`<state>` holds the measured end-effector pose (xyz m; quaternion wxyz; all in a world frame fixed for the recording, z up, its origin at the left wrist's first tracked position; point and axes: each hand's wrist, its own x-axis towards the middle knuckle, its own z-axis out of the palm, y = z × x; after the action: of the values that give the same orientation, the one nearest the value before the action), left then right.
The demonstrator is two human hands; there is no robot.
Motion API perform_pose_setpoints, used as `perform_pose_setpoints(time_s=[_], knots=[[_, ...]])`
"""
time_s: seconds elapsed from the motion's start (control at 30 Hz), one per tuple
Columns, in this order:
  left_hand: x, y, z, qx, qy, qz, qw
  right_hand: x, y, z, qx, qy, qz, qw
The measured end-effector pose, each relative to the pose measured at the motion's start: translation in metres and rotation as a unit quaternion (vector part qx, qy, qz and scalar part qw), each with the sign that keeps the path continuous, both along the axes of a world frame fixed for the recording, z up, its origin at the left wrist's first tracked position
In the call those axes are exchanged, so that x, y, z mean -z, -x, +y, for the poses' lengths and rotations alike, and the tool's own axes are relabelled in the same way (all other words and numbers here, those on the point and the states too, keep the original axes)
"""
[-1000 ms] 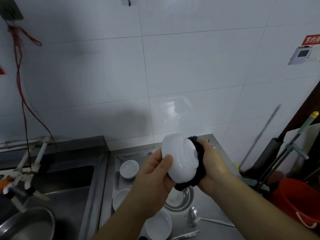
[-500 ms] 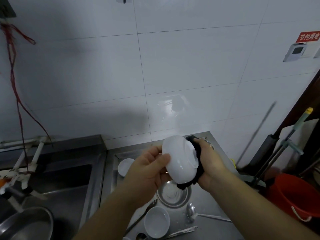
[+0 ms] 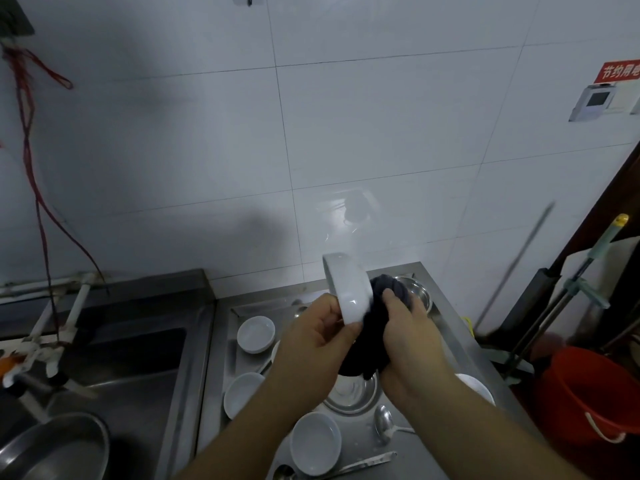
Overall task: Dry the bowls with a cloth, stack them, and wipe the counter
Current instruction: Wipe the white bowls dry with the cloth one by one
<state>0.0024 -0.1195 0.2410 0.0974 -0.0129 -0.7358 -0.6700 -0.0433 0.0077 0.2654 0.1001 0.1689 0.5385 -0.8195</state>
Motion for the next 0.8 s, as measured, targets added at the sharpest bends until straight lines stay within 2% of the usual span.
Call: perform_pose_setpoints(time_s=[0.1, 0.2, 0.27, 0.37, 0.47, 0.6, 0.7, 0.8], knots=[[-0.003, -0.001, -0.002, 0.01, 0.005, 0.001, 1.0, 0.001, -0.004, 0.0, -0.006, -0.088, 0.115, 0.99], [-0.002, -0.006, -0.002, 0.032, 0.035, -0.015, 0.999, -0.001, 0.008, 0.003, -0.025, -0.122, 0.172, 0.977], [0.0, -0.009, -0.002, 0.039, 0.08, -0.034, 0.995, -0.001, 0.018, 0.005, -0.033, -0.135, 0.169, 0.976], [0.002, -0.009, -0.004, 0.039, 0.171, -0.049, 0.983, 0.007, 0.023, 0.007, -0.053, -0.116, 0.115, 0.985], [-0.001, -0.006, -0.009, 0.029, 0.292, -0.045, 0.955, 0.018, 0.022, 0.012, -0.068, -0.108, 0.105, 0.986], [-0.001, -0.003, -0.012, 0.034, 0.402, -0.03, 0.914, 0.024, 0.017, 0.015, -0.088, -0.091, 0.126, 0.984], [0.004, 0.001, -0.009, 0.047, 0.451, 0.005, 0.891, 0.028, 0.018, 0.017, -0.111, -0.082, 0.123, 0.983], [0.01, 0.005, -0.006, 0.049, 0.469, 0.041, 0.881, 0.033, 0.023, 0.021, -0.082, -0.072, 0.095, 0.99]])
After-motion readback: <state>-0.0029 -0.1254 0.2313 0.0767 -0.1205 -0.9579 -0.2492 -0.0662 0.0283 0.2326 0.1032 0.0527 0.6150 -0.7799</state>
